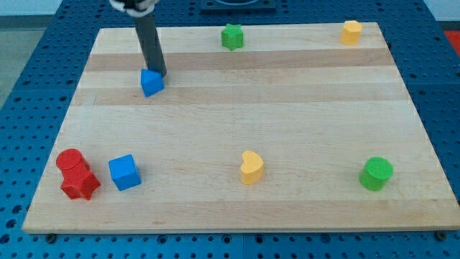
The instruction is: Slightly move triangle to the bottom
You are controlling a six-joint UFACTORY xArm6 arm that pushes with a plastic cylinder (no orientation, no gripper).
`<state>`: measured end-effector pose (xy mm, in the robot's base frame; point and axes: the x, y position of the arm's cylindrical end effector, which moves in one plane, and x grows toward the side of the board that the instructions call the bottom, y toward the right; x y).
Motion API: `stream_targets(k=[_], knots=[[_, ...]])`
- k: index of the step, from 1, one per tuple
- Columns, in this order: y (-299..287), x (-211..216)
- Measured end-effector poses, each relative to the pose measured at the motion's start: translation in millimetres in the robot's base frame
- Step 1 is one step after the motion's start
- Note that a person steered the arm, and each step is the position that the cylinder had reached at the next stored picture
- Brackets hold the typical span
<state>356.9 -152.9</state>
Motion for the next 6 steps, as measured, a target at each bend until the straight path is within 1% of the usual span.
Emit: stream_targets(k=[1, 2, 3, 4, 5, 6], knots=[[-0.1, 45.1], [9.4, 34.1], [15.3, 33.1], [7.6, 82.0], [5.8, 106.6], [25.9, 62.2]])
